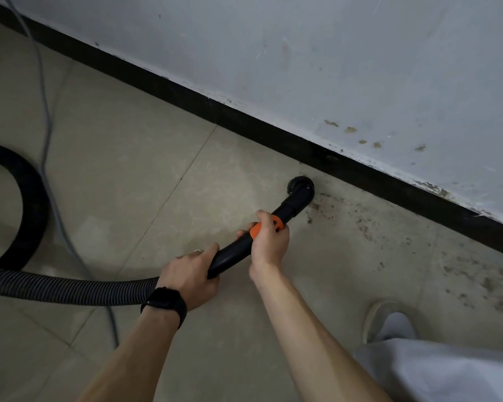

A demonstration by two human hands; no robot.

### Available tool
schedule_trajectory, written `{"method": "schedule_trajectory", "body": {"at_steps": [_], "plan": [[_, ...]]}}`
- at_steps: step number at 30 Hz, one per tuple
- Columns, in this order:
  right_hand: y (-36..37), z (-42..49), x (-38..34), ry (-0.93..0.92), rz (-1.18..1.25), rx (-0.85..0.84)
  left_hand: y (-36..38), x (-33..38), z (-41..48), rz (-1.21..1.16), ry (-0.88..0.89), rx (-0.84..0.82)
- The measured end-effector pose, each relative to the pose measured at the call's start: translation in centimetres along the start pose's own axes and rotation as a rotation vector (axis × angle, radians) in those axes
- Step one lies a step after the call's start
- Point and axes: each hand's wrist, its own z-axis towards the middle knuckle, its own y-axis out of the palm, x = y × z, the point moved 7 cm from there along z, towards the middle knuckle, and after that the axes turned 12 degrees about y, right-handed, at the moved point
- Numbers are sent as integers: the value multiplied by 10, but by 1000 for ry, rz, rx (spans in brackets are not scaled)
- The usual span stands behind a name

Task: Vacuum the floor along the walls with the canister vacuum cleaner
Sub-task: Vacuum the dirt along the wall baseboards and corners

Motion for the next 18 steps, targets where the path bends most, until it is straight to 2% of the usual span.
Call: {"method": "schedule_trajectory", "body": {"at_steps": [18], "plan": [[25, 30, -26, -3, -70, -47, 4, -5, 32, -86, -59, 81]]}}
